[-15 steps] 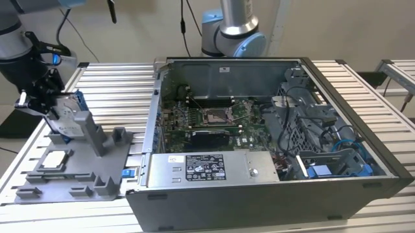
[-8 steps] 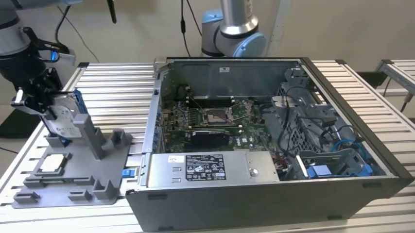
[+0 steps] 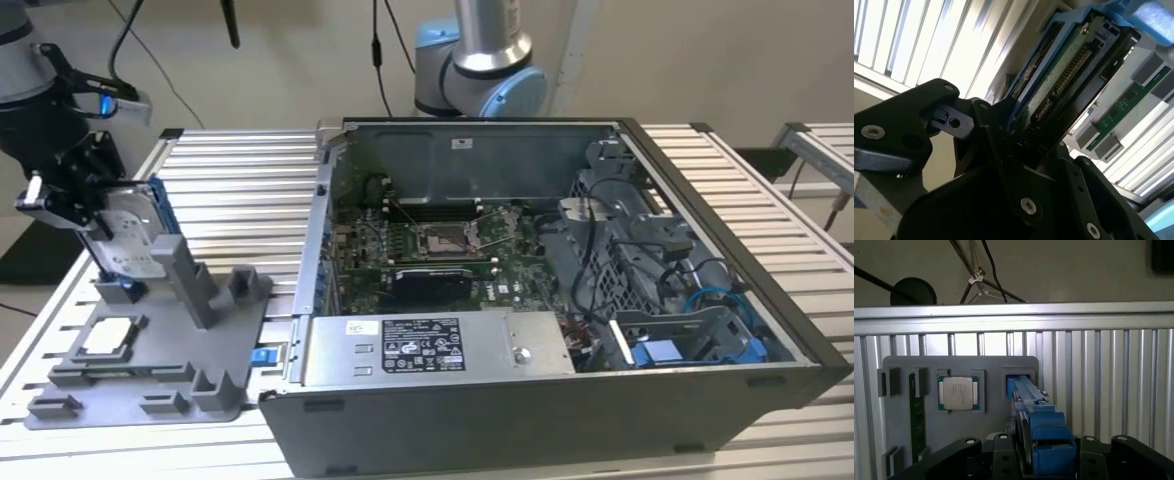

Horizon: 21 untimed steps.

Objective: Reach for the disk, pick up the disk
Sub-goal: 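Pick up the disk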

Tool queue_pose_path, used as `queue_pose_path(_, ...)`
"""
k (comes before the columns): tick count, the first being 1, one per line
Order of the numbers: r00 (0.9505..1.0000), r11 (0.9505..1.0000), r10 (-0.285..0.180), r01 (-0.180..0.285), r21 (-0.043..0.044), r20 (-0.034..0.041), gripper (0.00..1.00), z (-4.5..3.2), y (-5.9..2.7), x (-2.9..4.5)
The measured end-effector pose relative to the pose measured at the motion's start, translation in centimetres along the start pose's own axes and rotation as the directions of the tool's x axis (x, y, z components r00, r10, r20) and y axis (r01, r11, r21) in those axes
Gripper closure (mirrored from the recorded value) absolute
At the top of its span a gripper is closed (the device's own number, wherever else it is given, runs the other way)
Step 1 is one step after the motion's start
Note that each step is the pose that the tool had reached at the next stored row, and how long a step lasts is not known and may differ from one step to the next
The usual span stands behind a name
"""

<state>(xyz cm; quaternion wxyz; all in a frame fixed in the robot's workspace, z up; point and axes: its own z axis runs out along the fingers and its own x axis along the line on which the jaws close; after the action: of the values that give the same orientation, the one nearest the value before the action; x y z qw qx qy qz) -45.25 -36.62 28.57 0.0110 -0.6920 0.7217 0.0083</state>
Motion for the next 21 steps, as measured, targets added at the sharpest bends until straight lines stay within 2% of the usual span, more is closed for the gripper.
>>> queue_pose_path(10, 1.0, 1.0, 0.0, 0.0, 0.0003, 0.0015, 1.0, -2.21, -0.01, -0.06)
queue_pose_path(12, 1.0, 1.0, 0.0, 0.0, 0.0002, 0.009, 1.0, -2.57, -0.02, -0.06)
queue_pose_path(14, 0.9997, 1.0, 0.0, 0.0, -0.0002, 0.0236, 1.0, -2.81, -0.01, -0.04)
queue_pose_path(17, 0.9997, 1.0, 0.0, 0.0, -0.0004, 0.0259, 1.0, -3.38, -0.01, -0.03)
queue_pose_path(21, 0.9996, 1.0, 0.0, 0.0, -0.0003, 0.0266, 1.0, -4.52, -0.02, -0.05)
